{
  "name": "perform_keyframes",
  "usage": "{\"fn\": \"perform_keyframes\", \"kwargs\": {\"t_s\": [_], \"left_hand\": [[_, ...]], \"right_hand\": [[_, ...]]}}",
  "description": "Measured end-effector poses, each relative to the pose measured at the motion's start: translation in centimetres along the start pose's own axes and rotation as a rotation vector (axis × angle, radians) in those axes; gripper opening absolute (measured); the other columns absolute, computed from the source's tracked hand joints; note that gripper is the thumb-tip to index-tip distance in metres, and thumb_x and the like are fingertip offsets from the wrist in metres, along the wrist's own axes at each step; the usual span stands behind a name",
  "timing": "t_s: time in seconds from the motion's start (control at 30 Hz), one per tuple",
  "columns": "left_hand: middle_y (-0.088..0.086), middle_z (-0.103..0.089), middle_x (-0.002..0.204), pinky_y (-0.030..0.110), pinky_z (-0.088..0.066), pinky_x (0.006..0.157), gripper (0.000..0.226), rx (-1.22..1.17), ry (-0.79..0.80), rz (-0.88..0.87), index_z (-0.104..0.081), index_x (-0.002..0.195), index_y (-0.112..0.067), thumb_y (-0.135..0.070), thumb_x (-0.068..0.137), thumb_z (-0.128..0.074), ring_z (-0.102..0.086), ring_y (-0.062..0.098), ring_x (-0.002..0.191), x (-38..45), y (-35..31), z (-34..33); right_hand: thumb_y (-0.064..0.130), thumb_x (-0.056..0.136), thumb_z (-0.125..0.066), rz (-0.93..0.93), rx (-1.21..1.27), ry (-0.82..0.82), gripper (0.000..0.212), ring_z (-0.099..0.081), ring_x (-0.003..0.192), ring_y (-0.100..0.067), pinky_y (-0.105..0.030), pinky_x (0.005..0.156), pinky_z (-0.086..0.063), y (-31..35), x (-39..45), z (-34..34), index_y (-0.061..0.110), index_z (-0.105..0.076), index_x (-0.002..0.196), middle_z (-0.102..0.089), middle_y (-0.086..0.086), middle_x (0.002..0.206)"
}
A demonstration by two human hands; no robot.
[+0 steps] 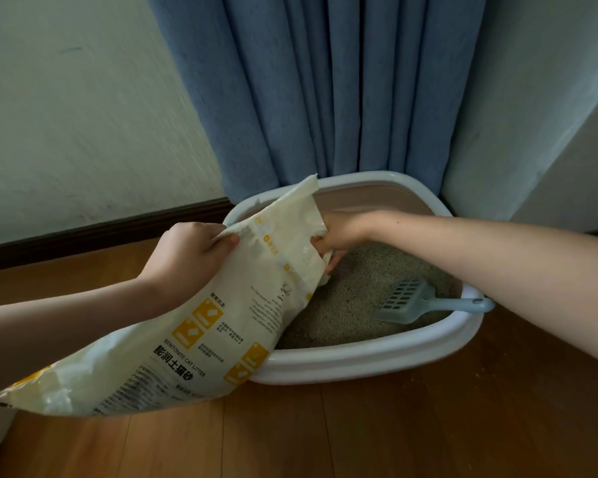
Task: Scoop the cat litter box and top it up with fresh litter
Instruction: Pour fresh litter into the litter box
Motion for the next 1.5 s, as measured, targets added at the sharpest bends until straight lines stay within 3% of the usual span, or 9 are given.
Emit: {"fn": "perform_keyframes", "kwargs": {"t_s": [0.23,0.47,0.6,0.77,0.83,0.97,1.03,1.33,1.5], "left_hand": [[-0.013,-0.063,0.058,0.025,-0.038,0.054,0.035,-0.028,0.017,0.043,-0.065,0.067,-0.025,-0.036,0.098,-0.051,-0.058,-0.001,0.057,0.2,0.3,-0.5],[-0.011,-0.068,0.069,0.024,-0.044,0.06,0.029,-0.007,0.04,0.027,-0.072,0.082,-0.026,-0.036,0.099,-0.05,-0.062,0.002,0.067,0.1,0.1,-0.5],[-0.009,-0.068,0.07,0.028,-0.049,0.065,0.03,0.01,0.04,0.015,-0.071,0.081,-0.024,-0.035,0.099,-0.049,-0.063,0.006,0.07,0.0,-0.2,-0.4],[-0.012,-0.063,0.063,0.02,-0.038,0.057,0.036,0.016,0.039,-0.006,-0.061,0.066,-0.031,-0.034,0.099,-0.048,-0.058,0.001,0.062,-0.1,-0.4,-0.1],[-0.014,-0.061,0.063,0.018,-0.034,0.055,0.039,0.031,0.037,-0.006,-0.056,0.061,-0.035,-0.033,0.099,-0.049,-0.056,0.001,0.062,-0.1,-0.6,-0.1],[-0.013,-0.061,0.059,0.021,-0.034,0.054,0.039,-0.005,0.024,0.003,-0.058,0.061,-0.032,-0.033,0.099,-0.049,-0.057,-0.004,0.06,-0.2,-0.3,0.1],[-0.014,-0.062,0.06,0.02,-0.036,0.054,0.035,-0.025,0.037,0.003,-0.062,0.067,-0.032,-0.035,0.099,-0.049,-0.058,-0.005,0.061,-0.2,-0.1,0.0],[0.0,-0.063,0.061,0.037,-0.049,0.06,0.04,-0.031,0.017,0.002,-0.064,0.07,-0.015,-0.038,0.098,-0.049,-0.06,0.017,0.06,-0.1,0.7,0.2],[-0.004,-0.06,0.056,0.03,-0.044,0.055,0.038,-0.045,0.002,0.005,-0.063,0.067,-0.02,-0.035,0.099,-0.05,-0.057,0.01,0.056,-0.3,0.5,0.6]], "right_hand": [[-0.001,0.091,-0.057,-0.129,0.015,0.079,0.037,-0.061,0.107,-0.02,-0.021,0.077,-0.057,-2.4,0.0,-0.9,0.002,-0.051,0.127,-0.059,-0.012,0.124],[0.004,0.085,-0.067,-0.138,-0.118,0.026,0.033,-0.063,0.089,-0.007,-0.012,0.062,-0.051,-3.7,-1.0,-1.3,0.014,-0.056,0.115,-0.064,-0.002,0.113],[-0.005,0.086,-0.063,-0.09,0.005,0.017,0.032,-0.063,0.098,-0.02,-0.028,0.073,-0.058,-2.7,0.0,-2.4,0.014,-0.055,0.11,-0.064,-0.006,0.11],[-0.003,0.084,-0.067,-0.05,-0.02,-0.011,0.04,-0.062,0.105,-0.024,-0.034,0.074,-0.059,-2.1,0.2,-1.9,0.013,-0.053,0.118,-0.061,-0.007,0.115],[0.001,0.083,-0.068,-0.055,-0.103,-0.042,0.048,-0.06,0.109,-0.025,-0.031,0.072,-0.059,-1.9,0.4,-1.8,0.013,-0.049,0.125,-0.058,-0.006,0.12],[0.003,0.087,-0.065,-0.102,-0.073,0.126,0.048,-0.06,0.113,-0.026,-0.03,0.077,-0.059,-1.3,0.6,-2.8,0.007,-0.048,0.132,-0.058,-0.011,0.127],[0.002,0.085,-0.066,-0.101,-0.075,0.055,0.049,-0.06,0.11,-0.025,-0.03,0.074,-0.059,-1.5,0.7,-2.1,0.011,-0.048,0.13,-0.057,-0.009,0.125],[0.01,0.089,-0.064,-0.155,-0.169,0.176,0.045,-0.06,0.112,-0.022,-0.024,0.076,-0.058,-1.3,1.2,-2.3,0.008,-0.049,0.131,-0.059,-0.009,0.127],[0.01,0.089,-0.064,-0.153,-0.161,0.193,0.048,-0.06,0.112,-0.023,-0.022,0.072,-0.058,-0.7,1.2,-2.2,0.005,-0.047,0.134,-0.058,-0.011,0.129]]}}
Point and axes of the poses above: each hand's wrist, its own x-axis towards the middle knuckle, its own z-axis out of the back of the hand, y = z × x, the point moved 10 cm from there along x, towards the middle knuckle
